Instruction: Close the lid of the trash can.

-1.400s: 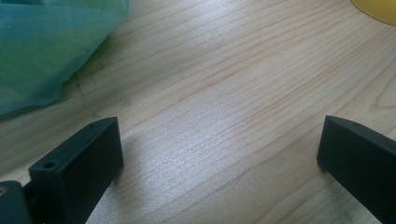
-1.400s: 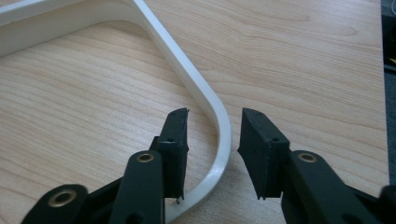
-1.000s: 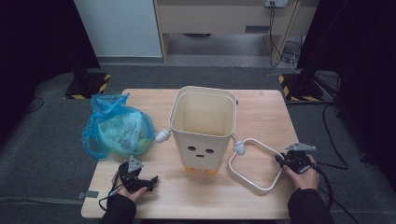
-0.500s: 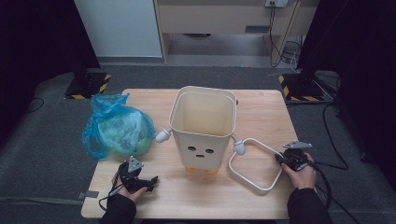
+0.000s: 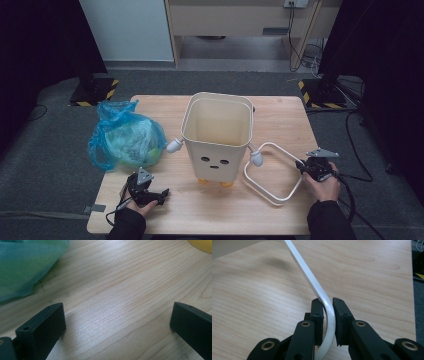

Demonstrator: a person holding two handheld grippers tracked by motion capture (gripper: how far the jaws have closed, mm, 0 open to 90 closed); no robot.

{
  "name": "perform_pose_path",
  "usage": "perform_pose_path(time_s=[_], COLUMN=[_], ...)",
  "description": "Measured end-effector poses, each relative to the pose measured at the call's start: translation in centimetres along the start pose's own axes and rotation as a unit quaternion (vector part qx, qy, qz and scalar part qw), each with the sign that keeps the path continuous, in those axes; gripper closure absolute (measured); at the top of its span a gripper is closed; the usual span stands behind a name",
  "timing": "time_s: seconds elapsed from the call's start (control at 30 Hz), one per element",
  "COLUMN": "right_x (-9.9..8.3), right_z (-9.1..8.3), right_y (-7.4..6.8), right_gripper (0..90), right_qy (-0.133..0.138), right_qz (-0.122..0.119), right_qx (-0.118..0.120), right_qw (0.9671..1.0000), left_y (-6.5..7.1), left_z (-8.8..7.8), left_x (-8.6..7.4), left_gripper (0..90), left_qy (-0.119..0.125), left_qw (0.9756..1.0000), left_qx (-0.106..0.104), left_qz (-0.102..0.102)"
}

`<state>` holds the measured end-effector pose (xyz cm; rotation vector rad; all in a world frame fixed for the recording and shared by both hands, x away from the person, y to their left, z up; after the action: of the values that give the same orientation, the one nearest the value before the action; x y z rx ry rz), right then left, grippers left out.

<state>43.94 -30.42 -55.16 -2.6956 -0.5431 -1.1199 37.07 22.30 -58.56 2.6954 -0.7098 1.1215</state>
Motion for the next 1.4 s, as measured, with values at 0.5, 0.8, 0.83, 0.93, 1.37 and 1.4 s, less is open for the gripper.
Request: perform_pose_path(time_s=[0.5, 0.8, 0.83, 0.93, 1.37, 1.4], right_x=[2.7, 5.0, 5.3, 6.1, 9.6, 9.9], right_z=[-1.5, -2.6, -2.7, -3.1, -5.8, -6.1], right_y=[0.7, 0.9, 0.8, 0.7, 1.1, 1.2], right_gripper=[79.1, 78.6, 78.6, 78.3, 77.9, 77.8], right_qy=[0.062, 0.114, 0.117, 0.129, 0.187, 0.192], right_qz=[0.030, 0.055, 0.056, 0.051, 0.080, 0.078], right_qx=[-0.050, -0.072, -0.072, -0.076, -0.096, -0.096], right_qw=[0.9963, 0.9893, 0.9890, 0.9875, 0.9744, 0.9735], left_y=[0.0, 0.0, 0.0, 0.0, 0.0, 0.0], left_z=[0.0, 0.0, 0.0, 0.0, 0.0, 0.0], left_x=[0.0, 0.0, 0.0, 0.0, 0.0, 0.0], left_gripper=[0.0, 0.0, 0.0, 0.0, 0.0, 0.0], left_qy=[0.000, 0.000, 0.000, 0.000, 0.000, 0.000], left_qw=[1.0000, 1.0000, 1.0000, 1.0000, 1.0000, 1.0000], left_qx=[0.001, 0.001, 0.001, 0.001, 0.001, 0.001], left_qz=[-0.002, -0.002, -0.001, -0.002, -0.002, -0.002])
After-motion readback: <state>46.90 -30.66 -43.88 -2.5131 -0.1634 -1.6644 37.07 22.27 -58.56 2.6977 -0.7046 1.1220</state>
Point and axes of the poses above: each handheld gripper's, and its own axes: z roughly forward along the jaws, x roughly out of its top, y roughly to its right, the point moved 7 cm from there along z, roughly forward along the jaws, and after that the axes turned 4 degrees about x, right-handed, at the moved point
